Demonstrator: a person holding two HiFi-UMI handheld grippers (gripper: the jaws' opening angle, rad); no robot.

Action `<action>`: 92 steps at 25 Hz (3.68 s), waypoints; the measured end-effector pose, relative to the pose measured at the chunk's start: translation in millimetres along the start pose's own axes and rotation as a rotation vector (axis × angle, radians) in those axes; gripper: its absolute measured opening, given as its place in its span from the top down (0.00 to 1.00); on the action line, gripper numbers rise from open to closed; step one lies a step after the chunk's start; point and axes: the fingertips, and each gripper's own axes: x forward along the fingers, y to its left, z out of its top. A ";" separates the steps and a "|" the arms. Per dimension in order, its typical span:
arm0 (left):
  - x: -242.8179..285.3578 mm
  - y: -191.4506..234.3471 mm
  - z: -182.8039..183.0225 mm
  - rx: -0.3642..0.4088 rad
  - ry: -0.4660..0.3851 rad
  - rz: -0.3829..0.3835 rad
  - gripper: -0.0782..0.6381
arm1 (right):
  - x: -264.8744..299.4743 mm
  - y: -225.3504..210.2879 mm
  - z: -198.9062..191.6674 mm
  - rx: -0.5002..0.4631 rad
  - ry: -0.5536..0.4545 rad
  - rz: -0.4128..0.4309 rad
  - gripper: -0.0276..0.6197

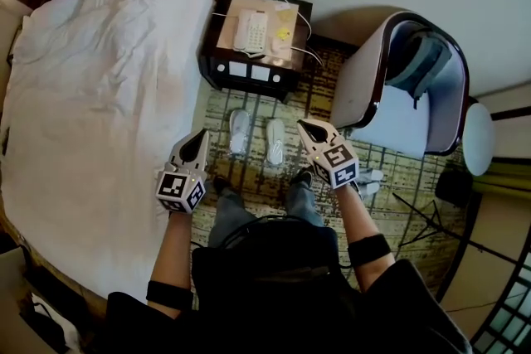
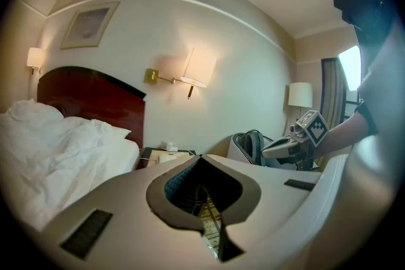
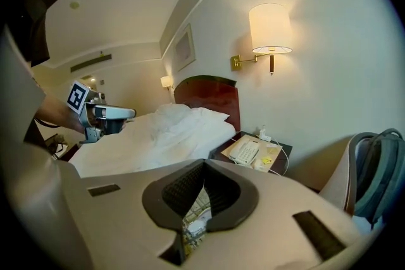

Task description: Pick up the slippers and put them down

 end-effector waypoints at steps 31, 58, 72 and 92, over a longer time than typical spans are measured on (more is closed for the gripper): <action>15.9 -37.3 6.8 0.040 -0.009 -0.086 0.89 | -18.1 -2.7 -10.2 0.059 -0.015 -0.018 0.96; 87.1 -70.2 -72.9 0.162 0.175 -0.312 0.89 | 44.8 -21.6 -209.9 0.400 0.240 -0.069 0.41; 202.6 -54.4 -279.9 0.125 0.228 -0.379 0.89 | 187.7 -53.7 -476.7 0.604 0.444 -0.102 0.24; 355.2 -75.7 -587.5 0.134 0.321 -0.501 0.89 | 336.5 -93.0 -781.0 0.778 0.452 -0.031 0.23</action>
